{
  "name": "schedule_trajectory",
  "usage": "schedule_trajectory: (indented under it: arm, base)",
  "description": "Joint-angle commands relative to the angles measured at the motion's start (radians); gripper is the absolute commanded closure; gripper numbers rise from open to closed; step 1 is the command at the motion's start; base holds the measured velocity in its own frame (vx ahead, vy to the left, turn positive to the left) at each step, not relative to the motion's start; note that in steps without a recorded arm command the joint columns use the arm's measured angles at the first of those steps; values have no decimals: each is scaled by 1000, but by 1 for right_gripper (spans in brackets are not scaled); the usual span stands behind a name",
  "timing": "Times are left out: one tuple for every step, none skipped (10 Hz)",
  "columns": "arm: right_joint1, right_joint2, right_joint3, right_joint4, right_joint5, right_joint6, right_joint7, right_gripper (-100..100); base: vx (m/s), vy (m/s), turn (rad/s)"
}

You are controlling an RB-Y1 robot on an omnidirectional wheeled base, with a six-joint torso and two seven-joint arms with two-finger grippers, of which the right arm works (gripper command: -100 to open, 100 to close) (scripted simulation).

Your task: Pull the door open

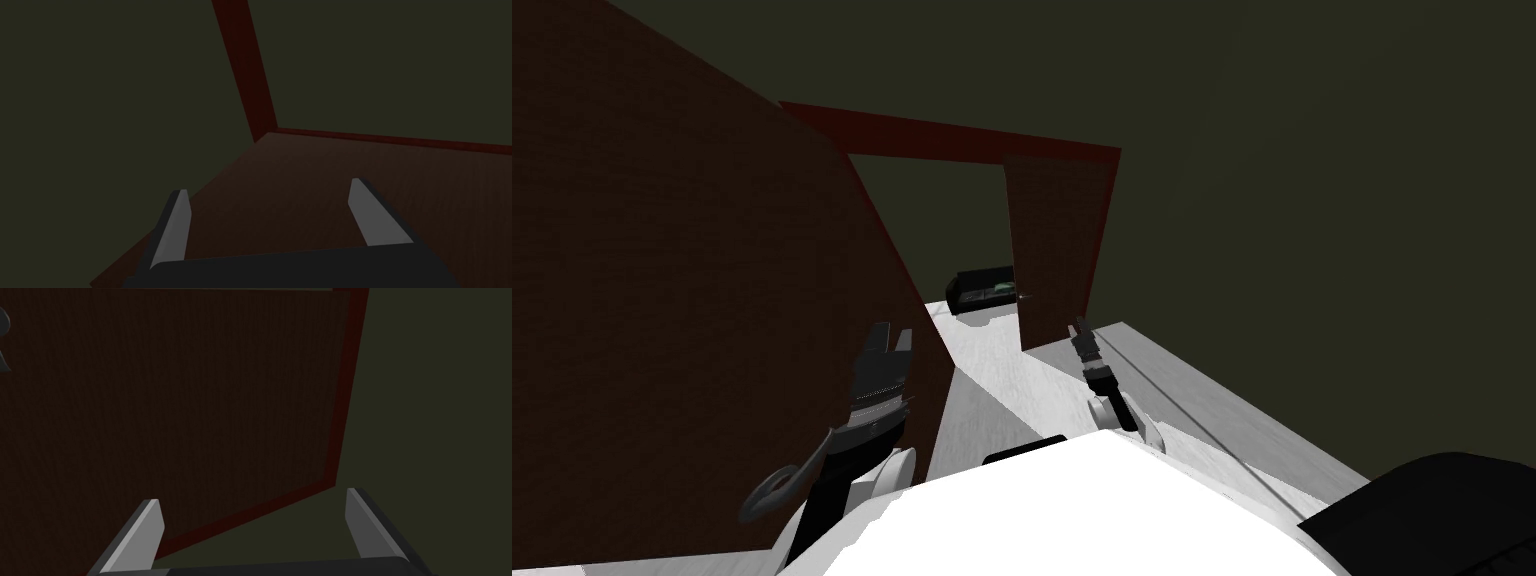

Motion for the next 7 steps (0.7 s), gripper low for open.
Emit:
schedule_trajectory:
  arm:
    - [-19, -9, -6, 49, -5, -10, -3, -100]
    - [-29, -13, -7, 75, -7, -14, -4, -100]
    - [-38, -17, -9, 102, -9, -18, -4, -100]
    - [-38, -17, -9, 102, -9, -18, -4, -100]
    - [-47, -20, -11, 128, -11, -22, -5, -100]
    - [-57, -24, -12, 154, -13, -26, -5, -100]
    - [-66, -27, -14, 181, -15, -30, -6, -100]
  base:
    - [99, 30, 50]
    - [101, 31, 51]
    - [99, 16, 58]
    - [65, 4, 18]
    - [57, 6, 32]
    - [76, 15, 57]
    - [100, 16, 55]
